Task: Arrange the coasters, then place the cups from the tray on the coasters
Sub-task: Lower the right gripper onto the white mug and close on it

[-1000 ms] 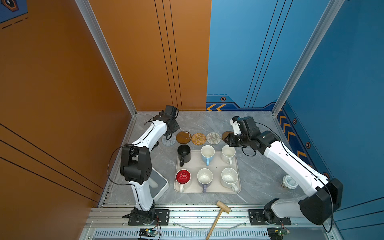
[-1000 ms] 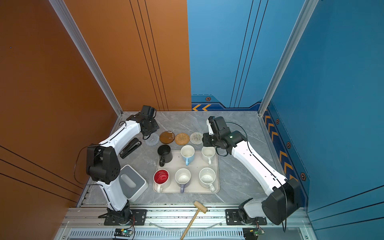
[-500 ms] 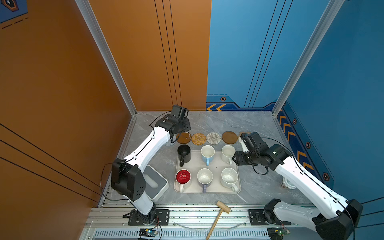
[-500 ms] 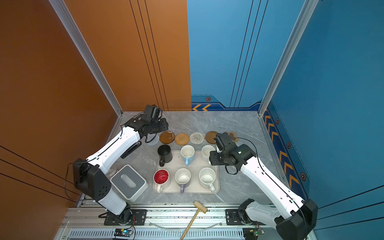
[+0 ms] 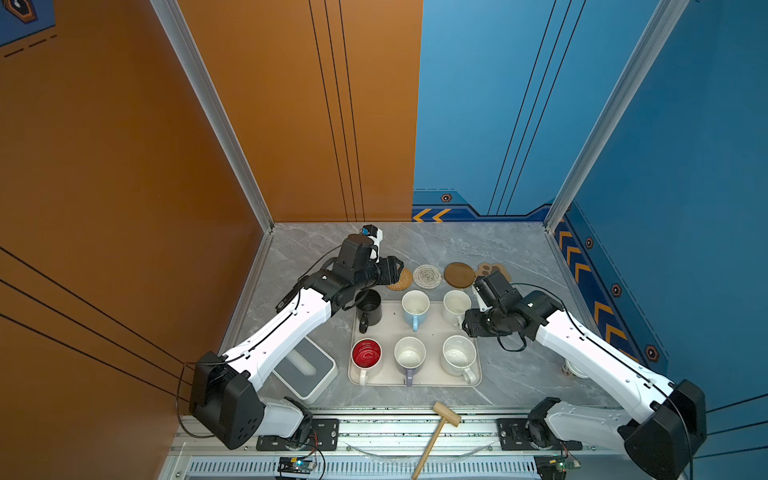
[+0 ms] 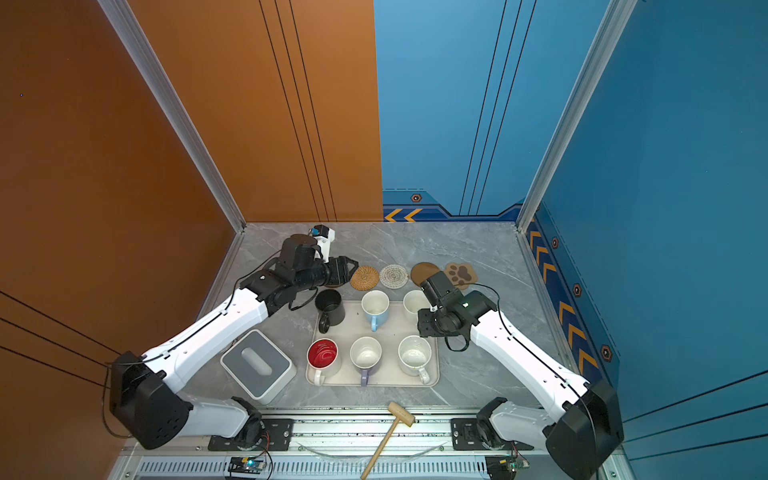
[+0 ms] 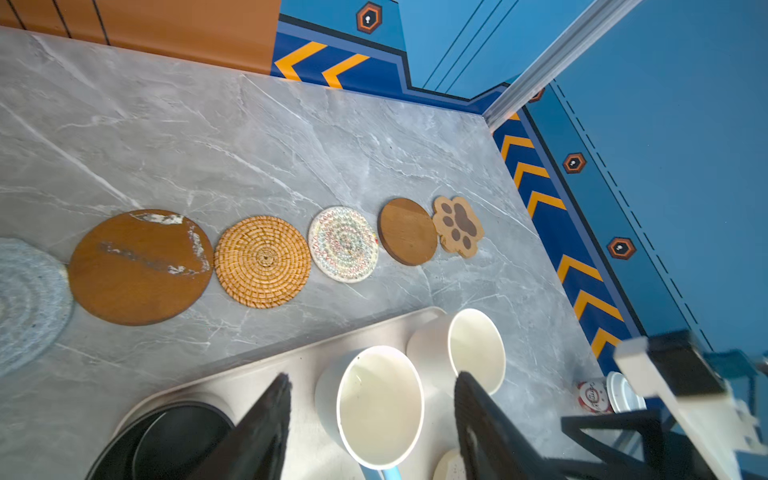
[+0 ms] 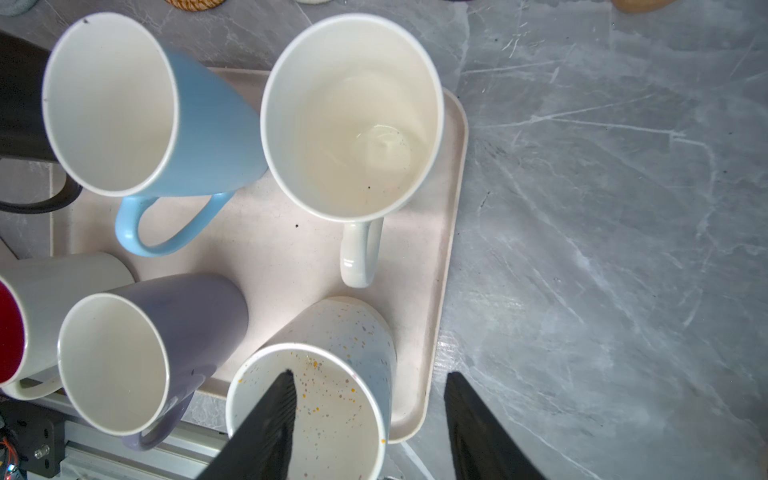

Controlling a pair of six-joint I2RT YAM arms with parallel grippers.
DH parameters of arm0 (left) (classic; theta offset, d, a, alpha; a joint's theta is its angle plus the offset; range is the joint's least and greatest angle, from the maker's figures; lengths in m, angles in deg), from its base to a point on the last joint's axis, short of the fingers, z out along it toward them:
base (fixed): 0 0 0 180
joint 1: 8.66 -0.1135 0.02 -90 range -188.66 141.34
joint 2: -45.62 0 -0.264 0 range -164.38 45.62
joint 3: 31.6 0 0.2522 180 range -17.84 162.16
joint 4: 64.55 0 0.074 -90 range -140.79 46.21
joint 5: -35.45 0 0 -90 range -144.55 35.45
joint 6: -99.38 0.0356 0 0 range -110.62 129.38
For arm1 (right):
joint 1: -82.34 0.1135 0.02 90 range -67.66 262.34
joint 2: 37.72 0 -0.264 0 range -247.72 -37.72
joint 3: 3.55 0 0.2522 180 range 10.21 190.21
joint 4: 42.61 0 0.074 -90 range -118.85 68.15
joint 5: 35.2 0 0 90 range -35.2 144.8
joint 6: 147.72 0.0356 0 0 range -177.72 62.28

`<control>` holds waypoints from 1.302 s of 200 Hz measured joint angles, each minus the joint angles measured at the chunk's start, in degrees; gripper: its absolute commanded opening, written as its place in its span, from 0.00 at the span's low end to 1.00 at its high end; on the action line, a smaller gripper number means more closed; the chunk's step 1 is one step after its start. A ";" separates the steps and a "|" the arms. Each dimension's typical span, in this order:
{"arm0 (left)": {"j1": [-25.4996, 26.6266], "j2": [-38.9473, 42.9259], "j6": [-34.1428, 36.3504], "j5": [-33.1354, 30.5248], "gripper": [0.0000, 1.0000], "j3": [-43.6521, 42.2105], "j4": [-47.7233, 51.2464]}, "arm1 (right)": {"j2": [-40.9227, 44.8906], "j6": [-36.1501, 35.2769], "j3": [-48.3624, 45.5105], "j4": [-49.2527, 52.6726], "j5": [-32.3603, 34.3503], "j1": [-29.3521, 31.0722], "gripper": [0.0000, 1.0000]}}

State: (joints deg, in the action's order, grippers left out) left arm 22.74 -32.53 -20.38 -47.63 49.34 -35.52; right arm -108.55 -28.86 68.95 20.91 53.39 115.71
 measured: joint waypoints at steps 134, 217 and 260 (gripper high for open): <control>2.91 4.11 -2.03 2.40 0.65 -5.79 -11.47 | -12.00 2.58 1.86 -5.44 0.24 -0.37 0.38; 2.91 4.11 -2.67 2.40 0.65 -6.12 -12.00 | -14.56 2.89 2.84 -5.88 1.75 -0.83 0.27; 2.91 3.50 -3.06 2.69 0.65 -6.12 -12.28 | -16.09 2.95 3.63 -5.90 1.73 -1.11 0.26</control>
State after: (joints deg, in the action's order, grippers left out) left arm 25.64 -29.03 -23.44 -44.94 43.22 -47.81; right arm -124.64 -25.91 72.58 15.01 55.12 114.59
